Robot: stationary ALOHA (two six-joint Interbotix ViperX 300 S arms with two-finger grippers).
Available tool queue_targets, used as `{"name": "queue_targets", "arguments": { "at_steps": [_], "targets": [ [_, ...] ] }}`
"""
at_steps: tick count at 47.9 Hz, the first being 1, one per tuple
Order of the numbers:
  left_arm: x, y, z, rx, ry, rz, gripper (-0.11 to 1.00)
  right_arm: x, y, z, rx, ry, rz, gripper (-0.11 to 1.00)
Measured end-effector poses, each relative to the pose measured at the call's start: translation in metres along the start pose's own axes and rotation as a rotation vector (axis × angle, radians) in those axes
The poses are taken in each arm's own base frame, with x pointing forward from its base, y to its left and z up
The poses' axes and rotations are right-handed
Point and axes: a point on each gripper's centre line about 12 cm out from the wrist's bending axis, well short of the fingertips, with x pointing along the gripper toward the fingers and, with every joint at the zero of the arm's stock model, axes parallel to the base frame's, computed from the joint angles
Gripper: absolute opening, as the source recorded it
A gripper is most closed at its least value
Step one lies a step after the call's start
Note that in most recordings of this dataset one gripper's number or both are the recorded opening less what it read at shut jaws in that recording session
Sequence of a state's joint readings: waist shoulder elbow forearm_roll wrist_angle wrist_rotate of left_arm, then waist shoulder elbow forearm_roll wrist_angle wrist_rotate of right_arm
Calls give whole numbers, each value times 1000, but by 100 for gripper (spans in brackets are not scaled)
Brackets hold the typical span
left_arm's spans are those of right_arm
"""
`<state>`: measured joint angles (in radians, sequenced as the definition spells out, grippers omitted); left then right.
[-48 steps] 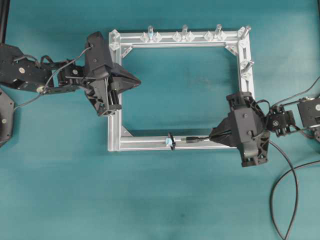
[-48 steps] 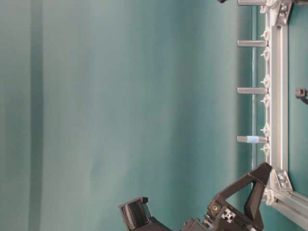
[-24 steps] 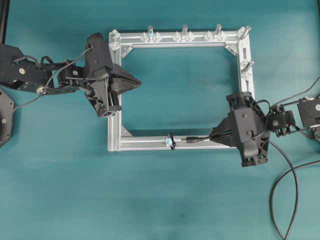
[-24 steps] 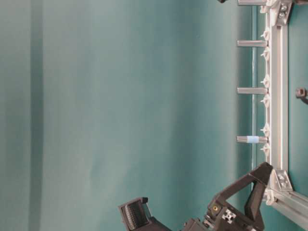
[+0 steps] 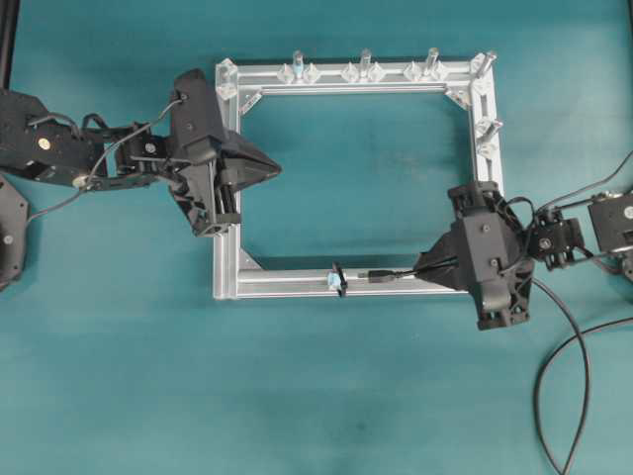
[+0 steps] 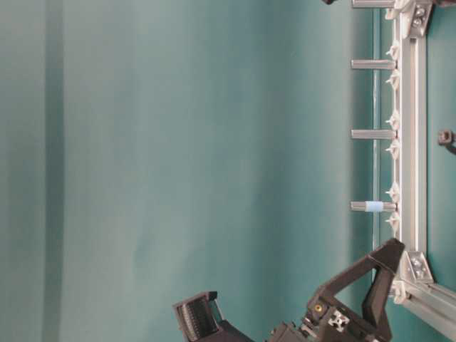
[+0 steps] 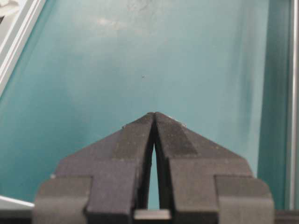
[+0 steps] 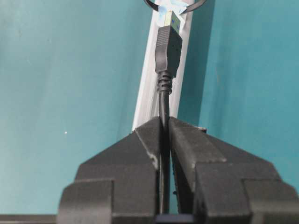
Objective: Insert the wire through the string loop located in the center.
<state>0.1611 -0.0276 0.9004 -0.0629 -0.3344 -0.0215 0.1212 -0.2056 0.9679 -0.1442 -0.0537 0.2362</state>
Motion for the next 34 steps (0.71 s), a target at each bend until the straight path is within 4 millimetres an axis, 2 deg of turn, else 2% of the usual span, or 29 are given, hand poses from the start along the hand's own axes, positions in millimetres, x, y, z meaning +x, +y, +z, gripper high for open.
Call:
{"name": "queue_targets", "arguments": {
  "at_steps": [10, 34],
  "targets": [
    [1, -2, 3, 2, -7, -5, 5, 4, -1, 6, 3, -5, -3, 8],
    [0, -10, 2, 14, -6, -24, 5, 42, 0, 33, 8, -7, -5, 8]
  ]
}}
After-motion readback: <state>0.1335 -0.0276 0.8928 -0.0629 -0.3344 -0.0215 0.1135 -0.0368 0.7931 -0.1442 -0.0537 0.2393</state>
